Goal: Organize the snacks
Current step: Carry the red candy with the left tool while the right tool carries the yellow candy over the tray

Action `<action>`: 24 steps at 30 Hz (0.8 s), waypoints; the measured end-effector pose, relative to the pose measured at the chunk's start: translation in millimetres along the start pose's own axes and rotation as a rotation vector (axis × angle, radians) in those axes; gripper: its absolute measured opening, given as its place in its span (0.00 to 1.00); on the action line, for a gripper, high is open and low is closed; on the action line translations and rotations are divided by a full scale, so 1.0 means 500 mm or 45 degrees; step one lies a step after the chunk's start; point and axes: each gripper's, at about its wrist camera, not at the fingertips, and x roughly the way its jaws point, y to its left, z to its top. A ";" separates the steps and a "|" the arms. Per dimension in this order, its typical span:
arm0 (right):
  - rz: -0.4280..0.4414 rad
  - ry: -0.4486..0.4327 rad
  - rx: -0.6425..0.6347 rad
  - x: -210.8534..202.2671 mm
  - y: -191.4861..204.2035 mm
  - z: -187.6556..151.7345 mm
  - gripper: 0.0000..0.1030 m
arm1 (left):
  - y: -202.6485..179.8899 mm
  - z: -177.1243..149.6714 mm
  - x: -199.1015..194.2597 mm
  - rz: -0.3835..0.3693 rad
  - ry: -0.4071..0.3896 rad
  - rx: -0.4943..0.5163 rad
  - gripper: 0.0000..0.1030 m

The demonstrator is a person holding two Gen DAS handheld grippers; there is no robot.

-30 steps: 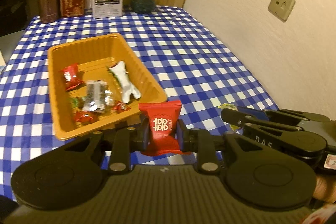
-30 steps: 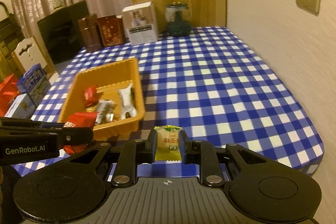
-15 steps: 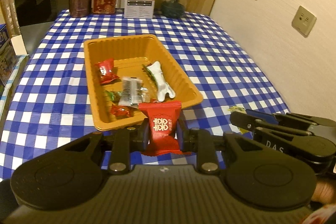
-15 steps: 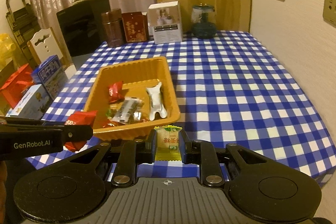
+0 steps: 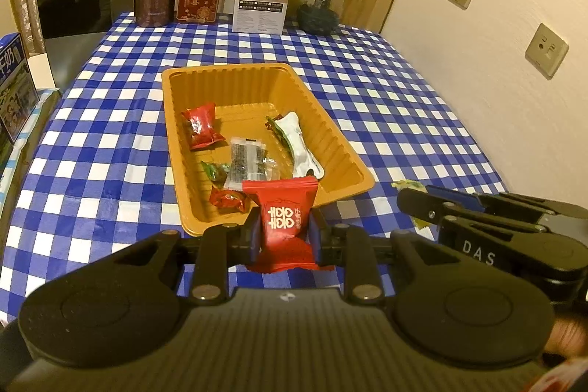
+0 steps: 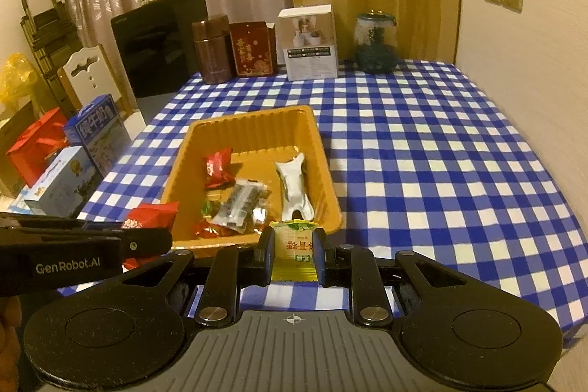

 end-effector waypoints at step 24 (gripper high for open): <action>0.076 0.000 -0.065 0.154 0.013 0.114 0.22 | 0.071 0.099 0.107 0.041 -0.001 -0.069 0.23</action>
